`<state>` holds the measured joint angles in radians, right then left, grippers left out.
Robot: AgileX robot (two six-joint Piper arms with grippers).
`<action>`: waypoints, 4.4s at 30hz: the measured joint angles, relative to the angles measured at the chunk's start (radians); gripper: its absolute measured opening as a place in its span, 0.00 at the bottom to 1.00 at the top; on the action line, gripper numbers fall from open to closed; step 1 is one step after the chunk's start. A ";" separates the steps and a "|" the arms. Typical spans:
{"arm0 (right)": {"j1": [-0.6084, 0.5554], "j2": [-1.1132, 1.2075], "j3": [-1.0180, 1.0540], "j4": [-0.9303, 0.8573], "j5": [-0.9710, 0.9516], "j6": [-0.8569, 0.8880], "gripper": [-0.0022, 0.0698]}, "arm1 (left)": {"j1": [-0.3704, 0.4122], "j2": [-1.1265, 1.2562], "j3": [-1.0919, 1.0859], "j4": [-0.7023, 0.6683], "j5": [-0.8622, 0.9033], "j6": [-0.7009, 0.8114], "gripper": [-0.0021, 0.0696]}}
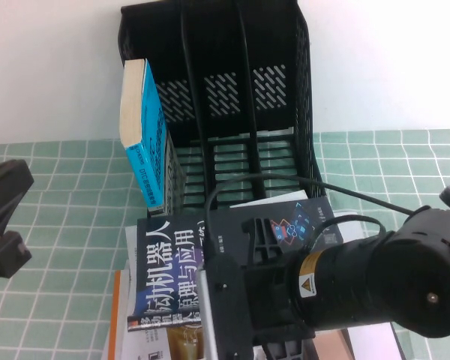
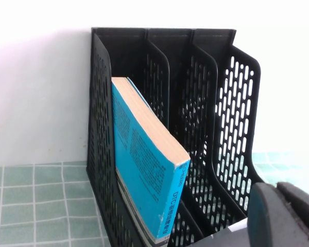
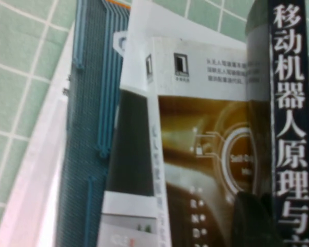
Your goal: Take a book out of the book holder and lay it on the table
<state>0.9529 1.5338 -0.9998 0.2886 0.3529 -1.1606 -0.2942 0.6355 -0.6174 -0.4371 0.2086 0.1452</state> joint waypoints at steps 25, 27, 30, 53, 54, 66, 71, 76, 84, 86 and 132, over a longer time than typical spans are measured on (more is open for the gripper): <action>0.000 -0.199 -0.334 -0.484 0.253 0.215 0.04 | 0.000 0.000 0.000 0.001 0.088 -0.001 0.02; 0.000 -0.210 -0.384 -0.707 0.403 0.380 0.03 | 0.000 0.000 0.000 0.004 0.091 -0.001 0.02; -0.010 -0.225 -0.428 -0.939 0.697 0.557 0.03 | 0.000 0.000 0.004 0.019 0.091 -0.001 0.02; -0.131 -1.214 0.510 -0.407 0.317 0.919 0.03 | 0.000 0.000 0.229 0.128 -0.242 0.037 0.03; -0.131 -1.255 0.568 -0.402 0.275 0.932 0.03 | 0.000 0.000 0.229 0.136 -0.239 0.038 0.03; -0.131 -1.424 0.785 -0.397 0.128 1.000 0.03 | 0.000 0.000 0.229 0.180 -0.070 0.041 0.03; -0.131 -1.424 0.785 -0.324 0.123 1.002 0.03 | 0.000 0.000 0.229 0.180 -0.067 0.041 0.03; -0.131 -1.424 0.785 -0.224 0.125 1.004 0.03 | 0.000 0.000 0.229 0.178 -0.066 0.044 0.03; -0.131 -1.424 0.785 -0.205 0.125 1.004 0.03 | 0.000 0.000 0.229 0.178 -0.048 0.047 0.03; -0.131 -1.424 0.785 -0.205 0.125 1.004 0.03 | 0.000 0.000 0.229 0.178 -0.048 0.045 0.03; -0.131 -1.425 0.786 -0.190 0.139 1.004 0.03 | 0.213 -0.647 0.641 0.152 0.079 0.102 0.03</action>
<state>0.8220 0.1085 -0.2139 0.0985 0.4921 -0.1567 -0.0807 -0.0115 0.0238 -0.2852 0.2874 0.2471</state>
